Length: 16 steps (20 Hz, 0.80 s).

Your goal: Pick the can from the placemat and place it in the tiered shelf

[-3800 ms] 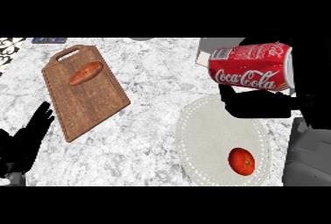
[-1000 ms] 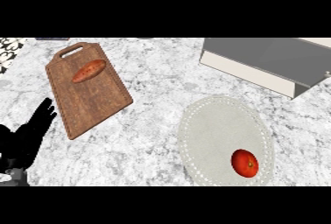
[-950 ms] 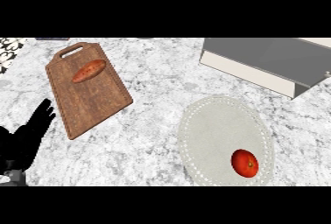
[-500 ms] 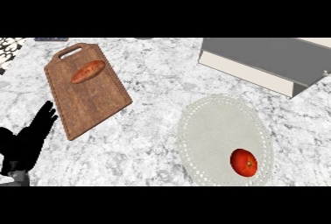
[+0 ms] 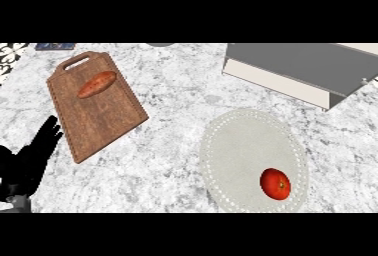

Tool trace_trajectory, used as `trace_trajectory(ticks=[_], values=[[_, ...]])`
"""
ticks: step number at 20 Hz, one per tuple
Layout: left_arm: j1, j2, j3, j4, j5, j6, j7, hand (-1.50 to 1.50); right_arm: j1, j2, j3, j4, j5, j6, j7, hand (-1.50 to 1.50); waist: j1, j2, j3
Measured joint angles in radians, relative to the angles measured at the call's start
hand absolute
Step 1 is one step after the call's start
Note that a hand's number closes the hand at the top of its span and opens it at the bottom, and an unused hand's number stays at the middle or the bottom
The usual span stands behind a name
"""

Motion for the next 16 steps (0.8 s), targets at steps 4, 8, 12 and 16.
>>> trace_trajectory(ticks=[4,8,12,16], values=[[0.008,0.008,0.018,0.002,0.008,-0.005,-0.002,0.00,0.044,-0.073,-0.058,-0.153,-0.077,0.090,0.074,-1.50,-0.014,-0.005,0.000],[0.014,0.018,0.031,-0.014,0.019,-0.012,0.018,0.00,0.100,-0.187,-0.141,-0.277,-0.149,0.213,0.168,-1.50,-0.025,-0.008,0.000],[0.041,0.011,0.032,-0.026,0.018,-0.014,0.007,0.00,0.159,-0.320,-0.247,-0.355,-0.248,0.381,0.253,-1.50,-0.031,-0.010,0.001],[0.053,0.007,0.036,-0.031,0.016,-0.011,0.006,0.00,0.229,-0.441,-0.392,-0.396,-0.375,0.535,0.271,-1.50,-0.043,-0.012,0.001]])
